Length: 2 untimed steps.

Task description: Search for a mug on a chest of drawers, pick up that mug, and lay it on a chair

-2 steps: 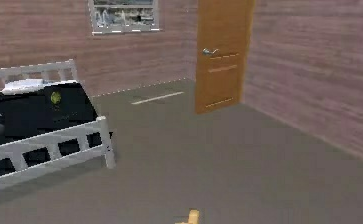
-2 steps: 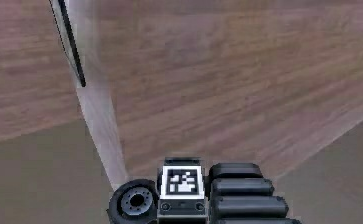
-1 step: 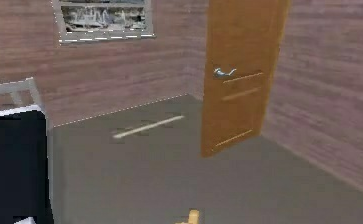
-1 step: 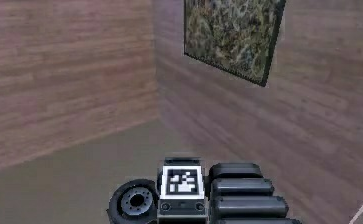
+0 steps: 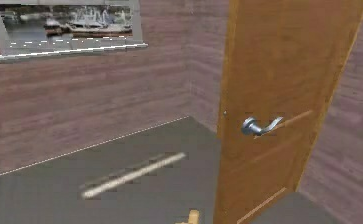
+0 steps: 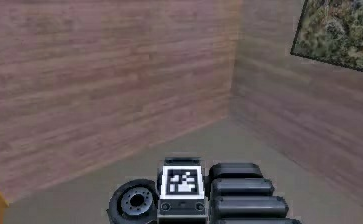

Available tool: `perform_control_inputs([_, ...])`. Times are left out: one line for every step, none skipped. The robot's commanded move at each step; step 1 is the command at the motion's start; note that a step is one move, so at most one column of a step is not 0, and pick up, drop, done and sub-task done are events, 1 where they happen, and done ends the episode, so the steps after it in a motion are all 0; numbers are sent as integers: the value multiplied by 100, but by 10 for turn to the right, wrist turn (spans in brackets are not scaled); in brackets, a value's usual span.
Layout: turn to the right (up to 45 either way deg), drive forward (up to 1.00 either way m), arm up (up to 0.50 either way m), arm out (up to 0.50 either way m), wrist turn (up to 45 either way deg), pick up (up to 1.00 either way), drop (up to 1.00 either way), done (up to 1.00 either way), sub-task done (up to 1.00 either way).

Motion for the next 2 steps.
perform_control_inputs([420,0,0,0,0,0,0,0,0])
perform_control_inputs([0,5,0,0,0,0,0,0,0])
